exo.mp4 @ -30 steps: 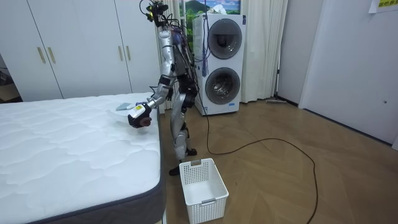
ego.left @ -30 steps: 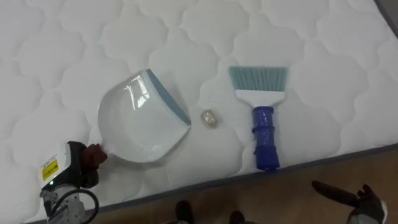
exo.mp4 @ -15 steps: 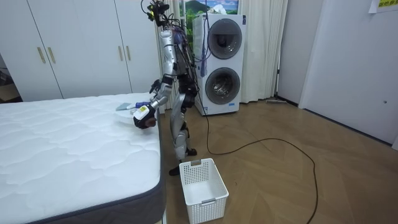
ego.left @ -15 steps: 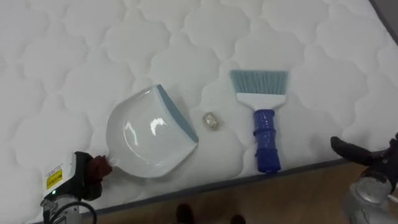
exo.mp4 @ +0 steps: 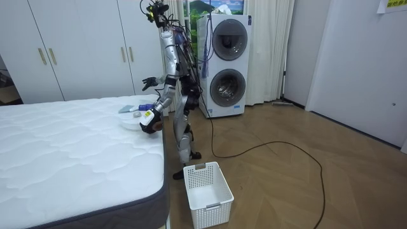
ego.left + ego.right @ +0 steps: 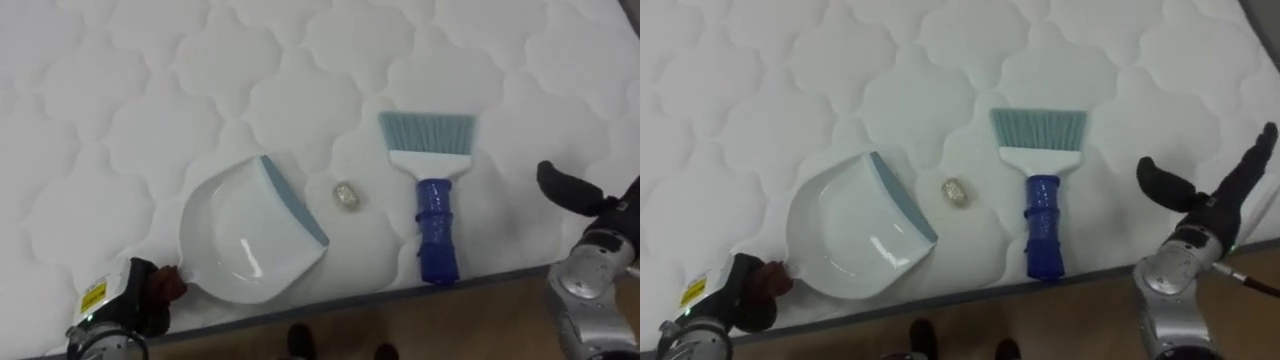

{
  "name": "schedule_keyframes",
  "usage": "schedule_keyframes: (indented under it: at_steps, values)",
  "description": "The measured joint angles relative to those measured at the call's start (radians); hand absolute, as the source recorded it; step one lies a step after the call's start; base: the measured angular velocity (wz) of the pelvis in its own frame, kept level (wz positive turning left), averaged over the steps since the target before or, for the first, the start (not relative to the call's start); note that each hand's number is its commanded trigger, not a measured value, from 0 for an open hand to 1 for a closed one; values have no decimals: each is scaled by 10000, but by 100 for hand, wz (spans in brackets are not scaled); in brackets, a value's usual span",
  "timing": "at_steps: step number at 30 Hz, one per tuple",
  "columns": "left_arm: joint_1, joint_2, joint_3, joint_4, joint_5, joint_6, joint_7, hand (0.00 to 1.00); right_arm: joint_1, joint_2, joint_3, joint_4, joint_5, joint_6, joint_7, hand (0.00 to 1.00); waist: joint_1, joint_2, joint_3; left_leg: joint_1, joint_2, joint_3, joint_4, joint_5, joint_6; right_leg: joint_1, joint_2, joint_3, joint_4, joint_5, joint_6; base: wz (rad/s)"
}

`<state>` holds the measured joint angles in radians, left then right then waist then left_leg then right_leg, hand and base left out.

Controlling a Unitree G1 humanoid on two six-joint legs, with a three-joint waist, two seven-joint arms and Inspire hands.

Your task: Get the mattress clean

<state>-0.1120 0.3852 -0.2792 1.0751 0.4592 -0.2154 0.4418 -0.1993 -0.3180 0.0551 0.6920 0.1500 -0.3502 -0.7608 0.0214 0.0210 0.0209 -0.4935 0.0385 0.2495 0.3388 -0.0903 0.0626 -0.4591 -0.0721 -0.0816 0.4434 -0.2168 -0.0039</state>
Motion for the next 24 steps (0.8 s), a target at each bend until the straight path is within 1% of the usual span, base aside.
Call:
schedule_keyframes:
  at_steps: [2, 5, 9, 12, 14, 16, 17, 19, 22, 24]
  values:
    - [-76, -39, -42, 49, -252, 69, -384, 100, -149, 2, 437, 2, -10, -2, 24, 0, 12, 14, 9, 2, 0, -1, -33, 5, -8, 15, -10, -12, -50, 0, -3, 0]
    - [-188, -49, -52, 54, -388, 141, -935, 100, -176, -3, 765, 2, -164, -2, 160, 0, 104, 12, 10, 4, -16, -5, -86, 7, -13, 19, -41, -17, -98, 4, -7, 0]
    - [-252, -49, -95, 52, -764, 257, -1487, 100, -179, -4, 1141, 10, -376, 21, 387, 0, 124, 6, 14, 3, -58, -25, -142, 8, -13, 31, -68, -33, -136, -5, 8, 1]
    - [-258, -50, -177, 35, -1078, 334, -1840, 100, -173, -6, 1609, 117, -375, 43, 468, 0, 134, 11, 33, 3, -99, -82, -174, 7, -12, 71, -107, -101, -139, -15, 23, 6]
    - [-273, -52, -189, -52, -1151, 392, -1996, 100, -171, -4, 1878, 118, -373, 162, 580, 0, 145, 15, 94, -3, -122, -95, -196, 6, -10, 70, -134, -129, -147, -23, 37, 4]
    - [-366, -50, -189, -167, -1157, 478, -2136, 100, -166, -1, 2045, 119, -374, 258, 663, 0, 144, 33, 115, -23, -130, -111, -199, 3, -5, 70, -137, -141, -236, -24, 40, 2]
    - [-361, -58, -193, -231, -1155, 534, -2193, 100, -167, -1, 2087, 133, -373, 264, 696, 0, 160, 75, 141, -27, -129, -130, -199, 1, -2, 112, -134, -172, -290, -20, 44, 5]
    - [-345, -61, -213, -266, -1151, 561, -2224, 100, -173, 0, 2096, 274, -372, 277, 762, 0, 165, 108, 160, -25, -138, -164, -197, -1, 1, 149, -140, -210, -299, -19, 46, 7]
    - [-412, -71, -218, -264, -1148, 582, -2293, 100, -174, 1, 2355, 722, -370, 452, 895, 0, 166, 143, 182, -18, -144, -239, -204, -2, 0, 198, -138, -288, -310, -19, 46, 6]
    - [-441, -84, -220, -262, -1141, 584, -2294, 100, -172, 20, 2407, 865, -368, 486, 1084, 0, 161, 188, 209, -23, -143, -239, -211, -3, -2, 195, -140, -309, -302, -19, 46, 0]
